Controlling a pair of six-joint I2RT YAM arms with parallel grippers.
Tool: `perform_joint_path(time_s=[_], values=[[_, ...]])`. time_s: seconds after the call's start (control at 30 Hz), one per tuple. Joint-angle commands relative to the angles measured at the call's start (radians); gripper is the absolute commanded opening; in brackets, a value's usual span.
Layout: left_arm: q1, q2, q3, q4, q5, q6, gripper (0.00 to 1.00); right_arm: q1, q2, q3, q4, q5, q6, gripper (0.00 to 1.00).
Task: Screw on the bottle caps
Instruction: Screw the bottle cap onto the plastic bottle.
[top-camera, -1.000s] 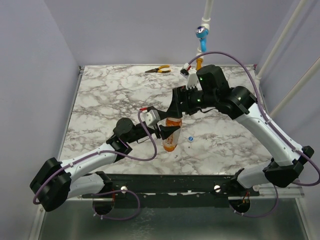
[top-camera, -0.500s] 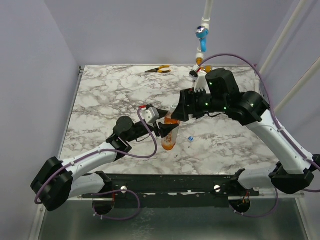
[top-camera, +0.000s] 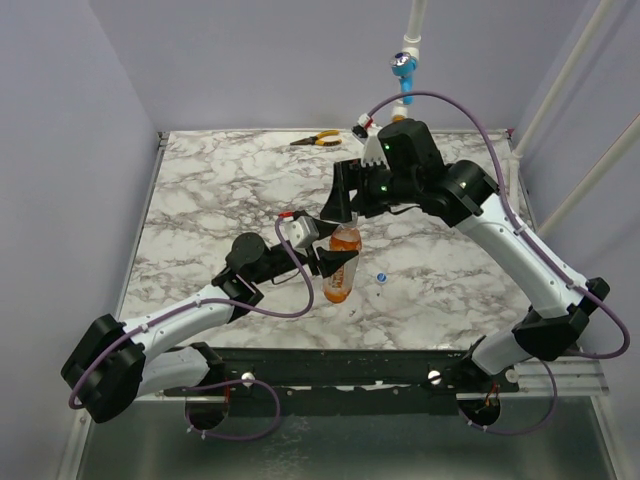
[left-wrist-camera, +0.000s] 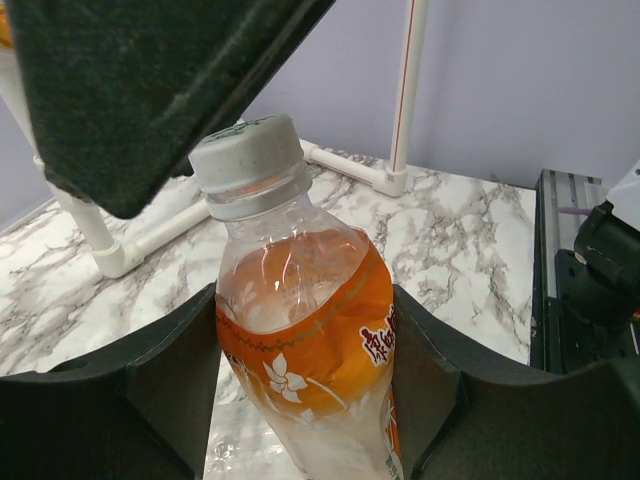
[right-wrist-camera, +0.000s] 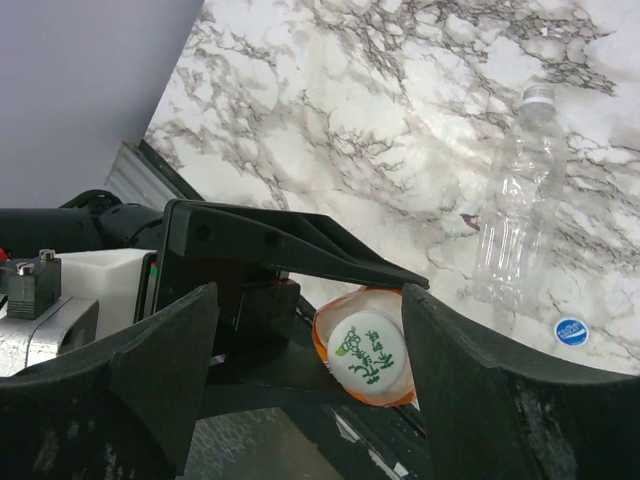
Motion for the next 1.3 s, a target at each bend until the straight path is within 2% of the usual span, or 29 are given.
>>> perform_joint_path(time_s=[0.0,0.57,0.87,1.0,1.1,1.27], values=[[0.002,0.004,0.002,0.030,-0.002,-0.013,0.30,0.015,-0.007,0.002,0.018,-0.050,-0.005,0.77],[0.023,0.031,-0.007,0.041,-0.035,-0.035,0.30,0.016,-0.131,-0.072,-0.028,-0.095,0.015,0.77],[0.030,0.031,-0.002,0.036,-0.020,-0.032,0.30,0.016,-0.231,-0.077,-0.083,-0.034,0.030,0.77],[0.028,0.011,0.003,0.036,0.035,-0.027,0.30,0.016,-0.220,-0.101,-0.080,0.059,0.035,0.77],[0.028,0.003,0.010,0.032,0.081,-0.036,0.30,0.016,-0.200,-0.132,-0.024,0.062,0.022,0.77],[0.020,0.005,0.020,0.024,0.128,-0.050,0.30,0.016,-0.137,-0.091,0.004,0.074,-0.025,0.77]])
